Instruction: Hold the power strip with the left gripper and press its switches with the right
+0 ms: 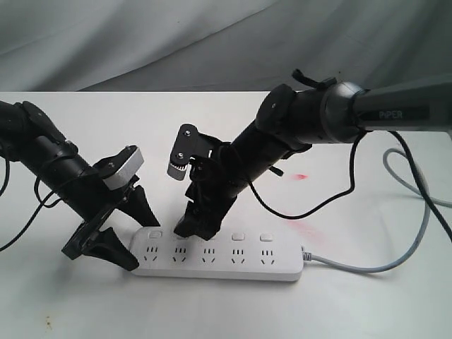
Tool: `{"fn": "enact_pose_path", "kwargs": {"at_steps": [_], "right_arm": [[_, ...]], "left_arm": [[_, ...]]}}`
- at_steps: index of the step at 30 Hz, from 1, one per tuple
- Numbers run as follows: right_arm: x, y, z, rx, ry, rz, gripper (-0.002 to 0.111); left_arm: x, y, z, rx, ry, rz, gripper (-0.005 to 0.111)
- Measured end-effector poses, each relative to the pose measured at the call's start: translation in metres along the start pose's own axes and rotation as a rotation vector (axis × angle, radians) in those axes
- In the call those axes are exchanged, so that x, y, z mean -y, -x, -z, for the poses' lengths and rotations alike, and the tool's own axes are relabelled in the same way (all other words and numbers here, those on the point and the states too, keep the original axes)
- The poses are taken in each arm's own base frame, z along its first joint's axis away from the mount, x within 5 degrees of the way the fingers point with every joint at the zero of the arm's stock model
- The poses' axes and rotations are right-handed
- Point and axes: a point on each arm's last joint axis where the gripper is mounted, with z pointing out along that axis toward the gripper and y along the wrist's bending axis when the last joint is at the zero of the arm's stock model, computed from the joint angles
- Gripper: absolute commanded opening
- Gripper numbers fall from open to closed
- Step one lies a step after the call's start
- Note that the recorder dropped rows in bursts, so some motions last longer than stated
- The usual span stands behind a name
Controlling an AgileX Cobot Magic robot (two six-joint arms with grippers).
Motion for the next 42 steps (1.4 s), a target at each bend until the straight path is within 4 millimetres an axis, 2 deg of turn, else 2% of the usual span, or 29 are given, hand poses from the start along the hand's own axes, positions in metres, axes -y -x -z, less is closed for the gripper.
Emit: {"fn": "enact_pose_path", "kwargs": {"at_steps": [6,11,34,38,42], "right_arm": [[0.003,0.003,-0.001,0.035,-0.034,-0.012,0.068],[0.004,-0.005,-0.012,0.015,-0.017,-0.028,0.068],[0.005,-0.009,-0.014,-0.02,-0.01,-0.052,0.068],[0.004,-0.001,-0.001,-0.006,-0.045,-0.018,0.068],[0.008,0.012,0.034,0.044,-0.108,0.006,0.068]], "left_arm": [[0.0,0.0,0.0,0.0,0.0,0.0,0.061],[0.0,0.0,0.0,0.0,0.0,0.0,0.061],[0.0,0.0,0.0,0.0,0.0,0.0,0.061],[0.0,0.0,0.0,0.0,0.0,0.0,0.061],[0.0,0.0,0.0,0.0,0.0,0.0,0.061]]}}
